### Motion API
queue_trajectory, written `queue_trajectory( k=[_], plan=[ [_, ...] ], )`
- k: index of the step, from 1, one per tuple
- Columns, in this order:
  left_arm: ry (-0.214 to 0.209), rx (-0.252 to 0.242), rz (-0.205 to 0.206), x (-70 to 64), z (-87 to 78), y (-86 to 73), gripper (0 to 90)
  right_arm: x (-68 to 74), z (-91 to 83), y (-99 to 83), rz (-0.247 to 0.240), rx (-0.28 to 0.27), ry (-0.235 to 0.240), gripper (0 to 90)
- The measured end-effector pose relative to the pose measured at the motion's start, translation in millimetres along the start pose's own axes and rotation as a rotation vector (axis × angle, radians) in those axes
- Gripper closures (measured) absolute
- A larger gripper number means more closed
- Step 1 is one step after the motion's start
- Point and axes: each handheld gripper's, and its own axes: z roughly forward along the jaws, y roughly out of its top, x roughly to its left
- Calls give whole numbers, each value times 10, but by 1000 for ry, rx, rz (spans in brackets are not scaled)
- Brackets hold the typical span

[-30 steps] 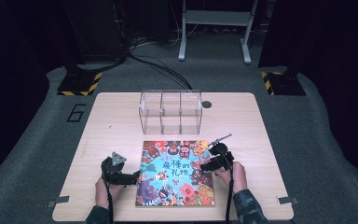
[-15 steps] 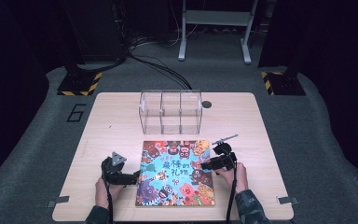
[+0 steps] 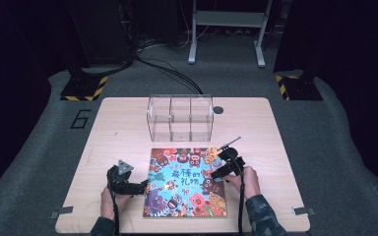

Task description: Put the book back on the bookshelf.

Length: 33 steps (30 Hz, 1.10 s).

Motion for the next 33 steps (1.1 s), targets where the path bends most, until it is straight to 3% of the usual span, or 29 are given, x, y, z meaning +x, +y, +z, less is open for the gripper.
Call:
queue_trajectory(
  k=[14, 19, 24, 33],
  plan=[
    [-3, 3, -3, -1, -1, 0, 0, -67, -110, -137, 36, -129, 77, 389],
    [-4, 2, -2, 0, -1, 0, 0, -94, -189, -177, 39, -198, 127, 394],
    [-6, -1, 5, 4, -1, -1, 0, -102, -290, -162, 49, -237, 178, 397],
    [-7, 2, 11, 10, -4, -1, 0, -29, -379, -27, 20, -267, 210, 402]
  ],
)
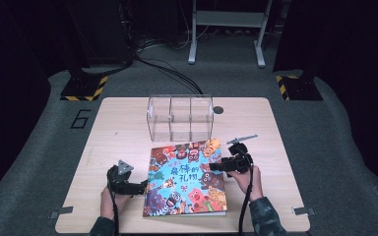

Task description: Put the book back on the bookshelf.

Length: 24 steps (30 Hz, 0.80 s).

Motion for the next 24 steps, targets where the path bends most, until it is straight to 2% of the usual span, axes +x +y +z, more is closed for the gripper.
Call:
queue_trajectory(
  k=[4, 5, 12, 14, 16, 18, 19, 21, 23, 24],
  plan=[
    [-1, -4, -6, -4, 3, -1, 0, 56, 21, 112, -13, -11, 16, 402],
    [-1, 3, 3, 3, -2, 0, 0, 89, 44, 172, -23, -6, 13, 401],
    [-3, 2, 2, 3, -2, -1, 1, 157, 160, 305, -35, 6, 16, 386],
    [-3, 1, -1, 1, -2, -1, 1, 189, 211, 329, -40, 12, 4, 354],
    [-3, 1, 0, 1, -2, -1, 0, 207, 251, 336, -61, 19, -36, 350],
    [-2, 3, 1, 2, -2, 0, 0, 191, 260, 324, -51, 7, -35, 367],
    [-2, -4, -4, -2, 2, 0, 0, 194, 259, 319, -30, 7, -29, 370],
    [-3, -1, 0, 2, 1, 2, 0, 164, 273, 297, -27, 6, -31, 370],
    [-7, 12, 16, 17, -4, 8, 0, 132, 294, 258, -1, 5, -28, 369],
    [-6, 0, -8, 5, 6, 10, 0, 132, 294, 258, -1, 5, -28, 369]
  ],
)
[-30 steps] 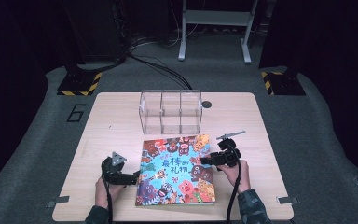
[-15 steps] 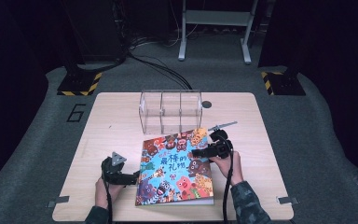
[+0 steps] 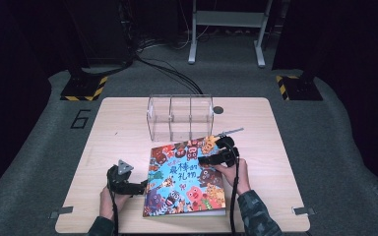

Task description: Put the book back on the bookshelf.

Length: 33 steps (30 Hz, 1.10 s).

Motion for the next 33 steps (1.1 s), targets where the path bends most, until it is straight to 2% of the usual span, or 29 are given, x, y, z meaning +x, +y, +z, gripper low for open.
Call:
queue_trajectory(
  k=[1, 2, 3, 4, 8, 11, 13, 19, 23, 27, 30, 33],
  plan=[
    [-1, 29, 20, 13, -11, 16, 0, -12, 5, -8, 8, 2, 3, 368],
    [-6, 53, 13, 17, -15, 42, 1, -16, 7, -14, 15, 4, 3, 368],
    [5, 46, -11, 14, -6, 55, 4, -24, 12, -19, 9, -2, 6, 368],
    [-3, 50, -30, 25, -5, 70, 0, -30, 13, -22, 6, -5, 5, 368],
    [-15, -10, -115, 36, 28, 76, 0, -39, 18, -33, 1, -13, 4, 365],
    [-32, -33, -129, 29, 34, 66, 0, -30, 12, -30, 8, -7, 3, 365],
    [-32, -44, -109, -22, 54, 64, 0, -14, 5, -25, 10, -7, 4, 366],
    [-30, -50, -115, -29, 57, 64, 0, -9, 12, 43, -4, -20, -8, 339],
    [-34, -51, -116, -29, 58, 63, 0, -15, 17, 126, 28, -28, 20, 315],
    [-34, -52, -116, -28, 58, 63, 1, -15, 28, 204, 30, -23, 15, 299],
    [-35, -52, -117, -27, 58, 63, 1, -28, 36, 262, 38, -22, 12, 311],
    [-37, -48, -114, -22, 54, 64, 2, -10, 36, 309, 58, -13, -10, 355]
  ],
)
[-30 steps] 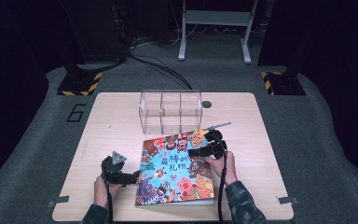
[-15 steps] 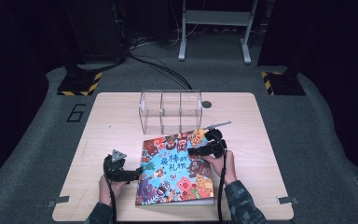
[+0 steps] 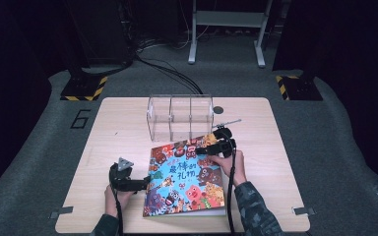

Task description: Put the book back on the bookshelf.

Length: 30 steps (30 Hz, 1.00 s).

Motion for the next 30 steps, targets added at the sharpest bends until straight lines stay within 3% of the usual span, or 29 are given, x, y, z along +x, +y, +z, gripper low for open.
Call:
queue_trajectory(
  k=[3, 8, 13, 16, 23, 24, 30],
  plan=[
    [-3, -1, -5, 0, -1, -1, 2, 5, -8, 26, -2, -13, -13, 436],
    [-5, 0, -5, 2, -2, -1, 5, -13, -20, 34, 7, -30, 0, 481],
    [-3, 2, 6, 10, -4, 1, 5, -39, -19, 31, 33, -34, 27, 510],
    [-6, 1, 6, 12, -5, 1, 7, -61, -3, 37, 59, -41, 77, 552],
    [-12, 11, 7, 17, -12, 5, 9, -69, 2, 52, 47, -53, 116, 595],
    [-12, 10, 9, 18, -11, 5, 9, -68, 0, 54, 28, -57, 115, 598],
    [-10, 3, 1, 12, -8, 4, 9, -42, -10, 50, 17, -72, 114, 607]
  ],
)
